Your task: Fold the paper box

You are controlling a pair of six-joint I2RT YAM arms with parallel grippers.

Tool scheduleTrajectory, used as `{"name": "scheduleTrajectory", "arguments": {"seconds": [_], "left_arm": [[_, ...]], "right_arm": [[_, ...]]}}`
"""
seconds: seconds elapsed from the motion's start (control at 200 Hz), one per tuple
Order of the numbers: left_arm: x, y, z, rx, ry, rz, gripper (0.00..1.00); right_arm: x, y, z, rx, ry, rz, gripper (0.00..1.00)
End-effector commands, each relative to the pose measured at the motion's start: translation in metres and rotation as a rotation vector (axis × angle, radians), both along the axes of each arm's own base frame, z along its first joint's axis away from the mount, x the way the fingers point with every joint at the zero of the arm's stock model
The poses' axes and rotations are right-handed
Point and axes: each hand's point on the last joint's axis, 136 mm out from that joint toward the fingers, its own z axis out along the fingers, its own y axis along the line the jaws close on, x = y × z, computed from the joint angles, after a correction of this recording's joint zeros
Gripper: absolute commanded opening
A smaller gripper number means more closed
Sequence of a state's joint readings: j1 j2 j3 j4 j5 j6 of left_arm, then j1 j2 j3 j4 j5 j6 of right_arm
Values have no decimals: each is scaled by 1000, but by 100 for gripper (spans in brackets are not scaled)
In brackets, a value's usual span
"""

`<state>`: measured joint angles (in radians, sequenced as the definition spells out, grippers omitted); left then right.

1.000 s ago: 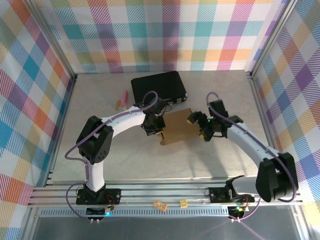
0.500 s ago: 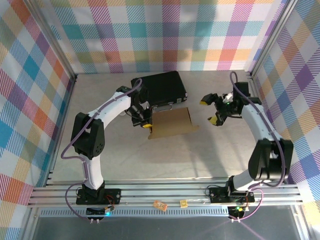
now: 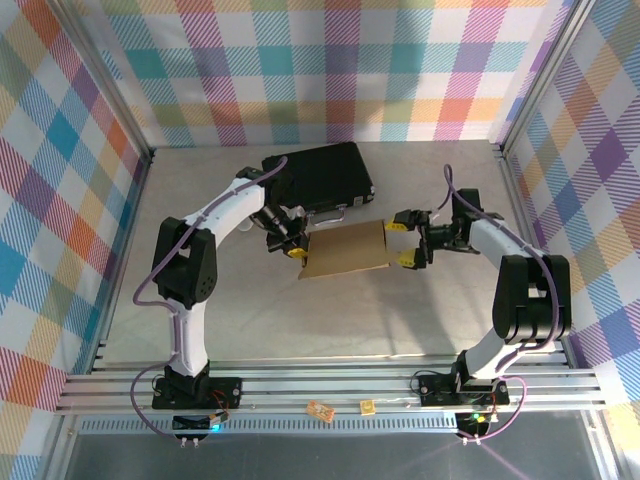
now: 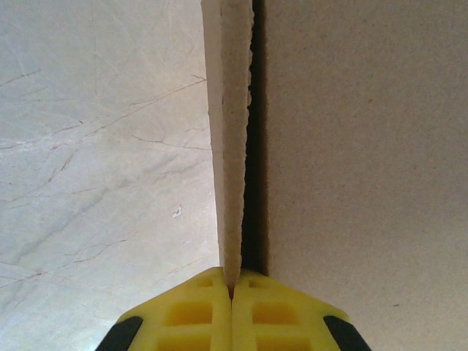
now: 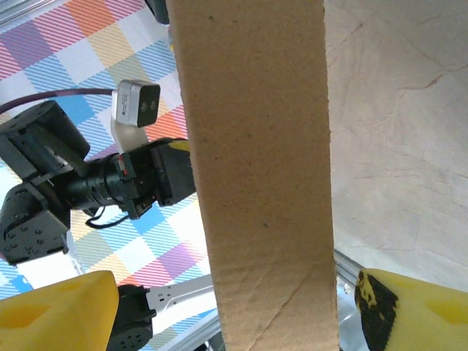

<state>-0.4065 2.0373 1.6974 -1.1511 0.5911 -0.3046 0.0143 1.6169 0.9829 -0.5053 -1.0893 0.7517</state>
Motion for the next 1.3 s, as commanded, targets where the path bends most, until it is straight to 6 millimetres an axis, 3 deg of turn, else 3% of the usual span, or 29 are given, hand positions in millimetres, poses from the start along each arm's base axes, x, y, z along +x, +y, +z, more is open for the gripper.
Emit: {"name": "scheduleTrajectory", "arguments": {"seconds": [0.0, 0.235, 0.445, 0.54, 0.6, 0.645, 0.81, 0.89, 1.07, 1.295], "left_arm": [[3, -5, 11, -57, 12, -5, 0], [7, -9, 10, -77, 24, -6, 0], [11, -13, 13, -98, 22, -13, 0], [14, -11, 15, -93, 9, -12, 0], [19, -8, 19, -88, -15, 0, 23], [25, -3, 25, -68, -57, 18, 35], [58, 35, 69, 83, -364, 125, 56], [64, 43, 93, 91, -505, 136, 58], [54, 33, 130, 4, -739, 63, 59], [32, 20, 151, -140, -957, -34, 56]], "right_arm": [[-7, 12, 5, 75, 5, 38, 81], [-2, 22, 2, 76, 28, 51, 67], [4, 24, -4, 59, 54, 35, 47], [7, 23, -2, 46, 61, 16, 44], [7, 22, -2, 31, 76, -1, 38], [8, 21, -1, 27, 93, -17, 36], [8, 19, 0, 12, 208, -88, 34], [8, 19, 3, 12, 288, -113, 35], [6, 19, 12, 13, 465, -147, 37], [-4, 19, 12, 21, 616, -167, 35]]}}
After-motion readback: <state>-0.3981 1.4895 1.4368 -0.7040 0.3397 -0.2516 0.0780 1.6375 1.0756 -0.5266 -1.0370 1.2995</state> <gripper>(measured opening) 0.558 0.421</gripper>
